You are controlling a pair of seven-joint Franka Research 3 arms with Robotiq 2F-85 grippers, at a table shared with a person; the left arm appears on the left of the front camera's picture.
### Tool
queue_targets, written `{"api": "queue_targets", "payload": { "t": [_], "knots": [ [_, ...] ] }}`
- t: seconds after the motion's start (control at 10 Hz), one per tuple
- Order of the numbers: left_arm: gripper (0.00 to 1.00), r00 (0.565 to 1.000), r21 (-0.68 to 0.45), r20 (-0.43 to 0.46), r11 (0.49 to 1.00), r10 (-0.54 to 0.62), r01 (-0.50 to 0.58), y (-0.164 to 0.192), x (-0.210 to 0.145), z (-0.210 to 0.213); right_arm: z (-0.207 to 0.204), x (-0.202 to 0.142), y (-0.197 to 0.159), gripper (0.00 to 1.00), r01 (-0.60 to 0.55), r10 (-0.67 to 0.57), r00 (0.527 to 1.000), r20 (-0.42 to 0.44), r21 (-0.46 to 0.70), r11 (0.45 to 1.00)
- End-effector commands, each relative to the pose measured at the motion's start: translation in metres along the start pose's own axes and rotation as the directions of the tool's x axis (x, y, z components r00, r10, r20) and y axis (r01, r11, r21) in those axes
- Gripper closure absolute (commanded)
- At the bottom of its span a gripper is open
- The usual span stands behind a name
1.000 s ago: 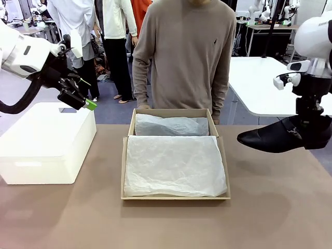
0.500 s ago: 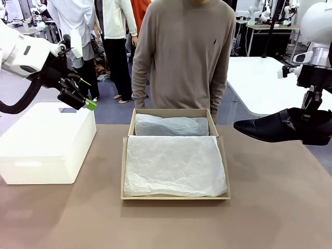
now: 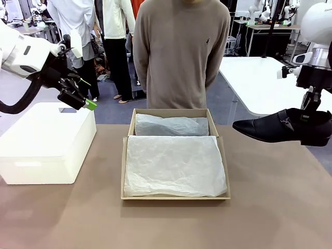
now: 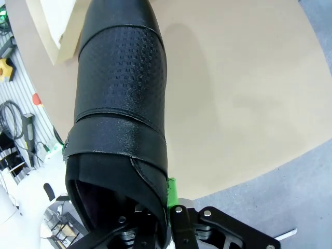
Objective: Pack the shoes into the box.
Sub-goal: Place the other shoe of the Shoes into the Shoes Box.
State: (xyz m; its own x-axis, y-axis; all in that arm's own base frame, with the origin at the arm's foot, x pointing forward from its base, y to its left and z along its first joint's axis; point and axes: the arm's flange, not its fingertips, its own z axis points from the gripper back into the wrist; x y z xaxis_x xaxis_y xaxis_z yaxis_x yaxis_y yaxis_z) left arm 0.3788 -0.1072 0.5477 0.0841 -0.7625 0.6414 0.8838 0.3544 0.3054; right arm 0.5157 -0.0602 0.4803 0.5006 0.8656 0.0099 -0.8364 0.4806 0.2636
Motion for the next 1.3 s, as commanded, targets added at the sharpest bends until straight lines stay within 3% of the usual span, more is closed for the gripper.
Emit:
{"api": "queue_targets", "payload": {
  "t": [0.0,0.1,0.3,0.5,0.7,1.0,1.1,1.2],
  "knots": [
    [0.00,1.000,-0.013,0.018,1.000,-0.010,0.010,0.002,-0.002,-0.002,0.004,-0.001,0.001,1.00,-0.003,0.003,1.000,-0.004,-0.009,1.000],
    [0.00,1.000,-0.013,0.018,1.000,-0.010,0.010,0.002,-0.002,-0.002,0.000,0.000,0.000,1.00,0.000,0.000,1.000,0.000,0.000,1.000],
    [0.00,1.000,-0.013,0.018,1.000,-0.010,0.010,0.002,-0.002,-0.002,0.023,0.017,0.012,1.00,0.251,-0.254,0.964,0.075,0.052,0.967],
    [0.00,1.000,-0.013,0.018,1.000,-0.010,0.010,0.002,-0.002,-0.002,0.033,0.031,0.030,1.00,0.432,-0.437,0.897,0.071,0.081,0.898],
    [0.00,1.000,-0.013,0.018,1.000,-0.010,0.010,0.002,-0.002,-0.002,0.038,0.050,0.041,1.00,0.615,-0.627,0.778,0.046,0.148,0.775],
    [0.00,1.000,-0.013,0.018,1.000,-0.010,0.010,0.002,-0.002,-0.002,0.041,0.082,0.060,1.00,0.742,-0.755,0.642,0.131,0.142,0.655],
    [0.00,1.000,-0.013,0.018,1.000,-0.010,0.010,0.002,-0.002,-0.002,0.042,0.089,0.067,1.00,0.762,-0.769,0.619,0.161,0.116,0.637],
    [0.00,1.000,-0.013,0.018,1.000,-0.010,0.010,0.002,-0.002,-0.002,0.042,0.090,0.073,1.00,0.761,-0.760,0.626,0.173,0.078,0.644]
  ]
}}
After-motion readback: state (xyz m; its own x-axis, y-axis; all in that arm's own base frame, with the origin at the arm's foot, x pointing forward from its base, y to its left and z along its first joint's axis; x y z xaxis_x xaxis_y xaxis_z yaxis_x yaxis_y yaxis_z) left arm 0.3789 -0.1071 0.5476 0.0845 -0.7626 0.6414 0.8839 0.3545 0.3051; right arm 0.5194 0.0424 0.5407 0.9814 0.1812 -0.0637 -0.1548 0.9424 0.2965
